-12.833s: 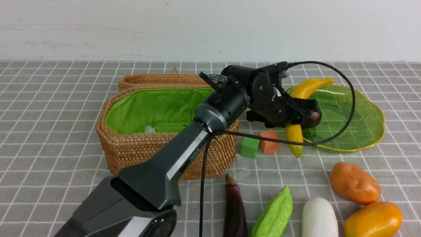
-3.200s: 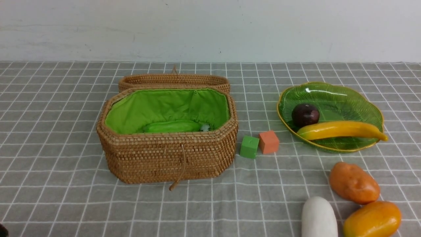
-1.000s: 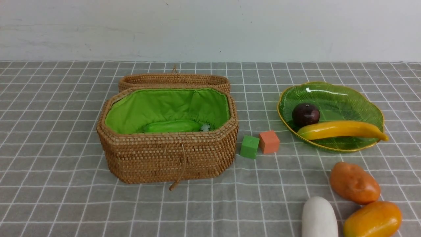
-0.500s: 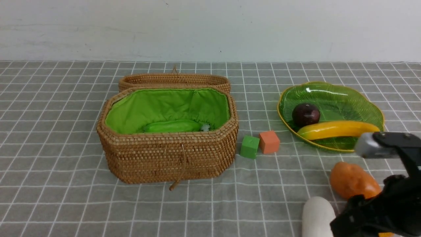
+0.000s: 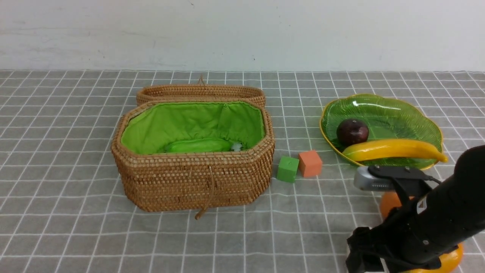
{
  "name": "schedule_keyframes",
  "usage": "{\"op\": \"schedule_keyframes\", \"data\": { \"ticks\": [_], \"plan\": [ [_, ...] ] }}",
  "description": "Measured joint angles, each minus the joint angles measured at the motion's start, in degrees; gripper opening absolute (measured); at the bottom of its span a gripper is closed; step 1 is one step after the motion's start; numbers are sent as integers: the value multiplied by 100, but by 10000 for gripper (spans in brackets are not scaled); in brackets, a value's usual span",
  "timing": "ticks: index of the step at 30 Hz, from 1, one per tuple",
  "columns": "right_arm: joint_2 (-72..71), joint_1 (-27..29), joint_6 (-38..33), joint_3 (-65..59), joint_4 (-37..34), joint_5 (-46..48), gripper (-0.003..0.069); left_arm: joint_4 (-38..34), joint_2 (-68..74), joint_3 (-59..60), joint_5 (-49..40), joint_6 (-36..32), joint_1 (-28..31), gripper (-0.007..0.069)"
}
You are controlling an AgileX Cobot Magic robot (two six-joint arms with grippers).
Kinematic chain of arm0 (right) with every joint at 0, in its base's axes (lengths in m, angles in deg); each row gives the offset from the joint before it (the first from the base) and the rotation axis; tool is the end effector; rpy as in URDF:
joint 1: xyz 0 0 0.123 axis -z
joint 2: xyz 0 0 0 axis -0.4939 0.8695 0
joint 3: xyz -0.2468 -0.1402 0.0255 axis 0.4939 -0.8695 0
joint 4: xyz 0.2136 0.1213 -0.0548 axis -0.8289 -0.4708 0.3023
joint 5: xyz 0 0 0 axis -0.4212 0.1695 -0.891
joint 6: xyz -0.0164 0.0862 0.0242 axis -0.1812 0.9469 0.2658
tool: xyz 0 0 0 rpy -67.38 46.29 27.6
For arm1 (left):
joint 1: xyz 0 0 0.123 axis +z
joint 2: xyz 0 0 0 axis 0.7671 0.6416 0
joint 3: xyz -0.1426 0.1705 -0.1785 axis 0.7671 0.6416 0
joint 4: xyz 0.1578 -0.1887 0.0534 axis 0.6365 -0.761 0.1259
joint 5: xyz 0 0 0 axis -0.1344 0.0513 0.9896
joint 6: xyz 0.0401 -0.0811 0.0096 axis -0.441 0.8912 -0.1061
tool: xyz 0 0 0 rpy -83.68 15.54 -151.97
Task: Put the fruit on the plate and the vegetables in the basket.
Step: Take a daikon with your right arm and place it on the basket on the left.
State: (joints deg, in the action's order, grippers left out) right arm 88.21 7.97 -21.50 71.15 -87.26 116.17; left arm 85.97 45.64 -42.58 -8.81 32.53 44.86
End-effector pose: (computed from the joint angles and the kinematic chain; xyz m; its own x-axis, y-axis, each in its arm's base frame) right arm 0.2381 0.1133 0.1982 -0.9711 -0.0424 -0.2350 -0.1083 0.9553 0.2752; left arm 0.0517 -0.0047 0.1689 -0.3218 -0.3550 -0.8777 -0.0347 0.9308 -0.3638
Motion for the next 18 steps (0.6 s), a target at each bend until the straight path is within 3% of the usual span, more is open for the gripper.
{"op": "schedule_keyframes", "data": {
  "ticks": [7,14,18],
  "plan": [
    [364,-4,248,32,-210,-517,467,-30,0,0,0,0,0,82],
    [632,-4,199,93,-1071,-919,464,-30,0,0,0,0,0,91],
    [754,-4,-81,132,-1180,-939,464,-30,0,0,0,0,0,92]
  ]
}}
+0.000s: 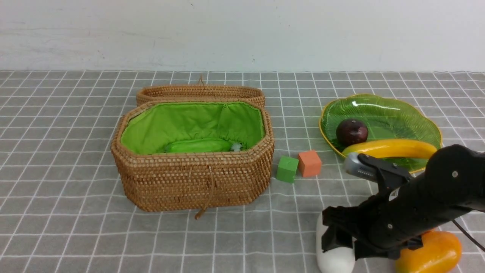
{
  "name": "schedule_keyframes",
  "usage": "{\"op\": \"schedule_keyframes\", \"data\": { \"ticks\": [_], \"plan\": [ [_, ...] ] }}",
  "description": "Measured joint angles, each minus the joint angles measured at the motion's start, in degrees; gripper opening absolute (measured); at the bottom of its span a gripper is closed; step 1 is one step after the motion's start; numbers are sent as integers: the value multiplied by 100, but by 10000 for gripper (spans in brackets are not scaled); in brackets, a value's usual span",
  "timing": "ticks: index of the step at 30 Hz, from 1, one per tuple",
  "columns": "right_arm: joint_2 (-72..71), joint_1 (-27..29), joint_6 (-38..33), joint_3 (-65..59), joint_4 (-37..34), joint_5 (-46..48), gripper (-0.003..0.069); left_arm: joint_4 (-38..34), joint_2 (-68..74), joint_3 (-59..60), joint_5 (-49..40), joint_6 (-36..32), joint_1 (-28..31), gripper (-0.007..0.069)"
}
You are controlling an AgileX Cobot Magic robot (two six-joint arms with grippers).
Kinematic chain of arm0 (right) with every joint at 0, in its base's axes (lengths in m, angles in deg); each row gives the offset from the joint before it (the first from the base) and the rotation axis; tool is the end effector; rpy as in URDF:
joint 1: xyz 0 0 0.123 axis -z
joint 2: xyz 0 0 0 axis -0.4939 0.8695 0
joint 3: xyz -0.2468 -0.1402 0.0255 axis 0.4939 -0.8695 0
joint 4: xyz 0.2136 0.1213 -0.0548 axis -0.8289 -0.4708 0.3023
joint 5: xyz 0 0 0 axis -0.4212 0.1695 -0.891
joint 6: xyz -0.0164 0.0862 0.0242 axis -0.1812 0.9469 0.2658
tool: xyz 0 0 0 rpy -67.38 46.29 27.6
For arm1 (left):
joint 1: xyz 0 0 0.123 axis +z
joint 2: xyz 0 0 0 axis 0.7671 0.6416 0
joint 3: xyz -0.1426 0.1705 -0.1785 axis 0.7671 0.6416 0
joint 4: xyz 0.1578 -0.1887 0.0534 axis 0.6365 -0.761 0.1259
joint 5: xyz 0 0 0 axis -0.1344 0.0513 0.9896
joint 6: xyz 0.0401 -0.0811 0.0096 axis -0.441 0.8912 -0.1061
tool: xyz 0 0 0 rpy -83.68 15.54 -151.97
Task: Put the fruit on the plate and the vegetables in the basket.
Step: Take a daikon with your right arm and place it on the basket on the left.
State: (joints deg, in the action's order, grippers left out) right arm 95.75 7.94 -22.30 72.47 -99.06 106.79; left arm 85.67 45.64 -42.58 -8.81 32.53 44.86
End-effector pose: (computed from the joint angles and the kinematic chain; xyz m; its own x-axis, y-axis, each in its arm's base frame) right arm 0.2638 0.1285 0.1743 -0.9627 0.1468 -0.2271 0.0474 0.9184 0.3927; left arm 0.0517 -0.0049 0.1689 -0.3224 -0.3594 -0.8757 -0.0345 0.9290 -0.3686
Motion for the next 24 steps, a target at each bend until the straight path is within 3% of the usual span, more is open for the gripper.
{"op": "schedule_keyframes", "data": {
  "ticks": [10,16,18,20,21,24],
  "plan": [
    [136,0,-111,171,-108,175,464,0,0,0,0,0,0,103],
    [160,0,-107,614,195,1017,457,0,0,0,0,0,0,103],
    [128,-2,-60,823,295,1339,369,0,0,0,0,0,0,104],
    [50,-7,64,1153,426,1627,134,0,0,0,0,0,0,108],
    [0,-7,120,1329,486,1743,62,0,0,0,0,0,0,109],
    [-102,-7,183,1759,575,1988,-7,0,0,0,0,0,0,111]
  ]
}}
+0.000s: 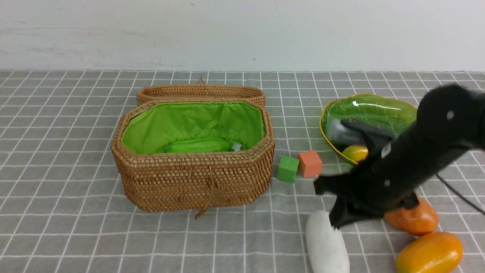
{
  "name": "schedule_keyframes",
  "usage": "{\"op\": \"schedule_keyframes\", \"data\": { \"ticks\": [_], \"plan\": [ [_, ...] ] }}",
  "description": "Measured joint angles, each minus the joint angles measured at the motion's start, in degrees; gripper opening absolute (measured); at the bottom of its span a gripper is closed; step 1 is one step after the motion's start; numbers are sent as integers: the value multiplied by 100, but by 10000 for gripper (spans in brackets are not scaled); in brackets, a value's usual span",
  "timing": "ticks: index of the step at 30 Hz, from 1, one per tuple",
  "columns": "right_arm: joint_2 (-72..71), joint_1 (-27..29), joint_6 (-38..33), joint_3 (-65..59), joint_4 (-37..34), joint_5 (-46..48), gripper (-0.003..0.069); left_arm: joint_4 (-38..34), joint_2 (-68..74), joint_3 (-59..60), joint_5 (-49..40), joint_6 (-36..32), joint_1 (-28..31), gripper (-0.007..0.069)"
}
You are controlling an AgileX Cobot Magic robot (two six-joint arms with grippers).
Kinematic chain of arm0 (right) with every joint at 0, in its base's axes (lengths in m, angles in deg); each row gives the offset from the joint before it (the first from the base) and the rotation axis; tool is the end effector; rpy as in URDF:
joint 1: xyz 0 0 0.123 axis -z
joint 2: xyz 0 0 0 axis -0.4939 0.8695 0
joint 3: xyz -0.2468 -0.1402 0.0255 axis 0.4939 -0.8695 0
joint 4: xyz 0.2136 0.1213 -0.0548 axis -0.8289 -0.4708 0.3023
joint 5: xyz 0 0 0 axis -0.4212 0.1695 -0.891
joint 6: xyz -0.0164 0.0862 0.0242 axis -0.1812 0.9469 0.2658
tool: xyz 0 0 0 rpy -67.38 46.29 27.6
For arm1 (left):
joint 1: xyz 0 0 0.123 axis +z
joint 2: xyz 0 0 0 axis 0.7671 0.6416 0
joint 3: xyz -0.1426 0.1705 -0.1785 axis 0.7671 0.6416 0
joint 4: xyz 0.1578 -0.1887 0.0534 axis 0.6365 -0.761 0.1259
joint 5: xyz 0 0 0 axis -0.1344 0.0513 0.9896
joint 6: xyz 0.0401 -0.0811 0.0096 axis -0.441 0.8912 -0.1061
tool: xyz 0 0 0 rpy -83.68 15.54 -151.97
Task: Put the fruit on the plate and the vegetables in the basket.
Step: Take a daikon with your right arm and place it on the basket on the left.
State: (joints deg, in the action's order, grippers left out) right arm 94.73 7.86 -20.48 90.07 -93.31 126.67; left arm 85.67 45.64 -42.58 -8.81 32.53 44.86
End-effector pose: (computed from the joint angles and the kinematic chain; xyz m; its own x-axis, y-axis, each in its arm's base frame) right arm 0.2873 0.1448 0.2485 -0.9736 -0.0047 -0.2283 -0.0988 0.9099 0.4028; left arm 0.0517 -0.0049 0.1689 -0.3224 -0.3594 -0.8757 -0.0345 0.9290 -0.3686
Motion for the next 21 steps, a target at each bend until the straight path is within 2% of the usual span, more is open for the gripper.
{"op": "schedule_keyframes", "data": {
  "ticks": [5,8,10,12,13,16,17,18,19,20,21],
  "plan": [
    [-50,-54,-43,1298,130,690,-17,0,0,0,0,0,0,115],
    [-62,-241,-50,1670,471,1033,-4,0,0,0,0,0,0,116],
    [-64,-515,40,1766,955,1291,24,0,0,0,0,0,0,116],
    [-50,-930,331,1682,1810,1572,99,0,0,0,0,0,0,118],
    [-51,-965,369,1682,1810,1572,108,0,0,0,0,0,0,119],
    [78,-1340,1014,1347,2481,1597,260,0,0,0,0,0,0,122],
    [210,-1451,1374,1116,2621,1517,358,0,0,0,0,0,0,122],
    [302,-1494,1577,978,2640,1447,419,0,0,0,0,0,0,123],
    [496,-1506,1744,710,2617,1271,528,0,0,0,0,0,0,123],
    [616,-1506,1793,581,2604,1085,592,0,0,0,0,0,0,123],
    [776,-1506,1835,457,2591,910,626,0,0,0,0,0,0,123]
  ]
}}
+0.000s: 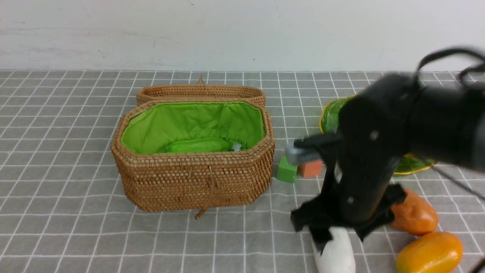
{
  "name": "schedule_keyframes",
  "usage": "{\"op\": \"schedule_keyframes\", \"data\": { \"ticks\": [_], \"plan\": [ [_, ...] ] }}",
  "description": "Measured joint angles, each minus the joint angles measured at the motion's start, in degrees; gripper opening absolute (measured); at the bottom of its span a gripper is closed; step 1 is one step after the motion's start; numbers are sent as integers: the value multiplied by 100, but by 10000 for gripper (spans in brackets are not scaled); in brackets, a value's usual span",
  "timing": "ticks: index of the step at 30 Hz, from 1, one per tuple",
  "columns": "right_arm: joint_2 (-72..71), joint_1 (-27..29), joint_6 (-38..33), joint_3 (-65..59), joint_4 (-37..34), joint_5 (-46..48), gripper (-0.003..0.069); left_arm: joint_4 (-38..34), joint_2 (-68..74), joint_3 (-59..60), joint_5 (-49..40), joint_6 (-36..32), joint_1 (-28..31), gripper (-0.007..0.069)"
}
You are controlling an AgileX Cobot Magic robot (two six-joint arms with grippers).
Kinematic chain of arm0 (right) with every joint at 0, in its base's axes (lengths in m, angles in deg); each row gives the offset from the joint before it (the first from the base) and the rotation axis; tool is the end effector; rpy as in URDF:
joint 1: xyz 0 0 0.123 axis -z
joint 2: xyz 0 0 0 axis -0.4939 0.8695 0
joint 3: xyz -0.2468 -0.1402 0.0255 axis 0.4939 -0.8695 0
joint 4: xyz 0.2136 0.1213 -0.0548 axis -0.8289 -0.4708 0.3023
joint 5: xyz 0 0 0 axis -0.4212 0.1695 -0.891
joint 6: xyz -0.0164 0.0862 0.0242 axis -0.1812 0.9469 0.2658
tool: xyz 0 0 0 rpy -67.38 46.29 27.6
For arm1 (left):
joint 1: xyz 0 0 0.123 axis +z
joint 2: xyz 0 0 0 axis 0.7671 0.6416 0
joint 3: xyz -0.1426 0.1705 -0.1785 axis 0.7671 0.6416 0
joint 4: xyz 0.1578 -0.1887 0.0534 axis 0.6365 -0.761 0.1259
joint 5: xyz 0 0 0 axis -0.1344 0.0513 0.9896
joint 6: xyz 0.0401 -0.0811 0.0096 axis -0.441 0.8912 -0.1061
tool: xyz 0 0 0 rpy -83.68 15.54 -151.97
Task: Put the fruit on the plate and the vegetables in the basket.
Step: Take a daikon with your right arm and place it on the basket on the left.
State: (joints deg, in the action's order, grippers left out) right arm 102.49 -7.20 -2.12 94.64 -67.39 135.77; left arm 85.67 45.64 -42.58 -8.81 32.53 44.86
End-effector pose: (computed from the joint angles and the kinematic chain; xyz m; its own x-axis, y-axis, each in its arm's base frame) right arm 0.2675 0.1970 0.2163 -0.9659 -0.2334 -0.1125 -0.2369 0.9713 0.0192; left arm 0.0517 -0.0049 0.1689 -0.3224 -0.3594 -0.8757 -0.0345 0.9290 -0.3686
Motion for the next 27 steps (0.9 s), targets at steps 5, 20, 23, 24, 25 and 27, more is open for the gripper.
{"op": "schedule_keyframes", "data": {
  "ticks": [5,20,23,24,25,27],
  "plan": [
    [784,0,64,-358,-179,-758,636,0,0,0,-2,0,0,127],
    [-424,0,-192,682,40,149,508,-4,0,0,-2,0,0,134],
    [-649,0,-681,1474,-131,205,508,-4,0,0,-2,0,0,137],
    [-677,0,-841,1755,-240,189,508,-4,0,0,-2,0,0,138],
    [-679,0,-1325,2299,-514,64,508,-4,0,0,-2,0,0,140],
    [-610,0,-1881,2814,-849,-190,508,-4,0,0,-2,0,0,141]
  ]
}}
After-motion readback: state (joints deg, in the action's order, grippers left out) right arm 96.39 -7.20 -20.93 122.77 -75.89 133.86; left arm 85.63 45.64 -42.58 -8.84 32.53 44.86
